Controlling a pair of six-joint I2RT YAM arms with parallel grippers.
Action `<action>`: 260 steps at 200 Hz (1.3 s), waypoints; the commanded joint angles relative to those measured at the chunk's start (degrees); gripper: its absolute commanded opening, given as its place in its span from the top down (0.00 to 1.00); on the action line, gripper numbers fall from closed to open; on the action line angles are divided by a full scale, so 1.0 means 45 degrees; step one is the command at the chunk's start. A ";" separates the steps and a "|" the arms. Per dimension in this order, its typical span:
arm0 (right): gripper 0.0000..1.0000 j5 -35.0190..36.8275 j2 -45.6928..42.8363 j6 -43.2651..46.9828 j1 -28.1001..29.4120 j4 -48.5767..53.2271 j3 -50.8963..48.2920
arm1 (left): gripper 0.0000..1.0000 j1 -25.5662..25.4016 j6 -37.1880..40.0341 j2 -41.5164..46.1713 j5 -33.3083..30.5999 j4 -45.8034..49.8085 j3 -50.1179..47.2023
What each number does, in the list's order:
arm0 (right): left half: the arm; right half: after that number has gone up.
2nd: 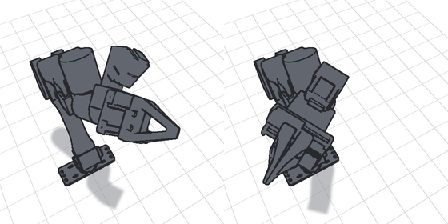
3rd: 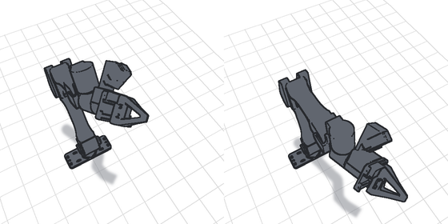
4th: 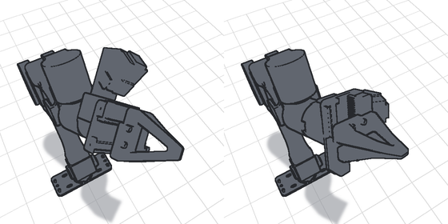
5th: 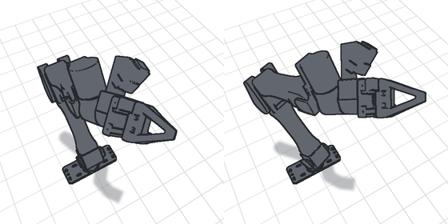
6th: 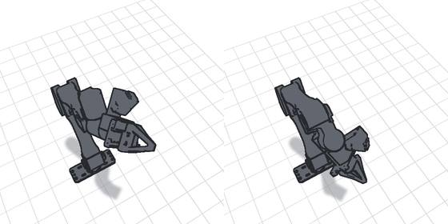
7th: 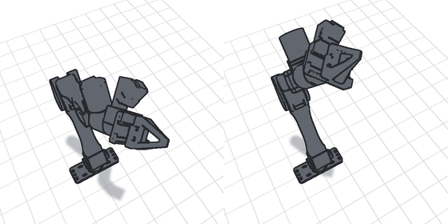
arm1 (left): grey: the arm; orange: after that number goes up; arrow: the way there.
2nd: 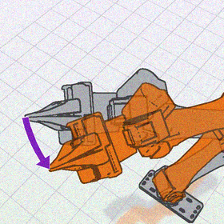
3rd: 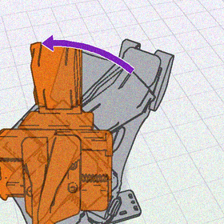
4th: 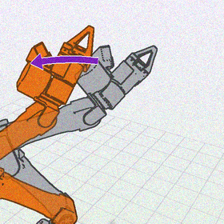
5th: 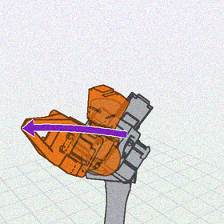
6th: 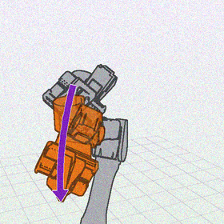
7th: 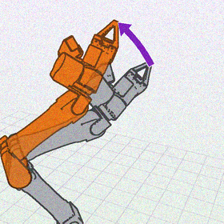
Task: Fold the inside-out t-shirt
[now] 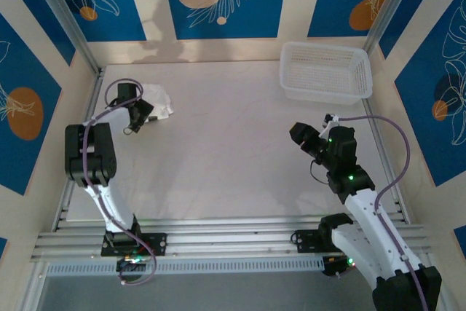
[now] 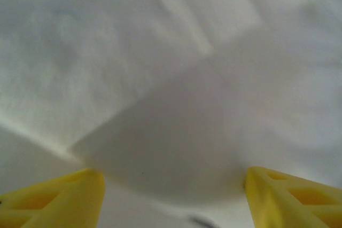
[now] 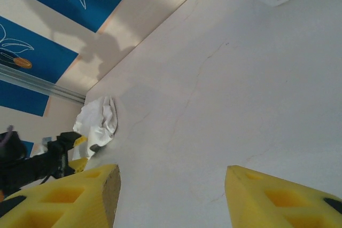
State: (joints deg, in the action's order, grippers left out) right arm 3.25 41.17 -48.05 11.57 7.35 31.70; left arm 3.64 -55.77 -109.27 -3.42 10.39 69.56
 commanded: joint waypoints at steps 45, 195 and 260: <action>0.46 0.0386 -0.0044 0.0123 -0.0066 0.0585 0.0651 | 0.37 0.0929 -0.1683 -0.3354 0.0190 0.0605 0.3865; 0.41 0.0217 0.0960 0.1740 -0.0374 0.0813 0.1110 | 0.24 0.0822 -0.0064 -0.1321 0.0914 -0.2261 0.3220; 0.28 0.2001 0.1818 0.4670 -0.1425 -0.0208 0.0583 | 0.20 -0.1731 0.1775 0.6951 -0.0422 -0.2787 -0.3910</action>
State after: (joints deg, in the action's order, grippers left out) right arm 5.34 46.74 -35.81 6.57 9.17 35.00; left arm 1.41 -54.78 -87.96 -0.27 -1.80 60.34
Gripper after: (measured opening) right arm 0.703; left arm 0.786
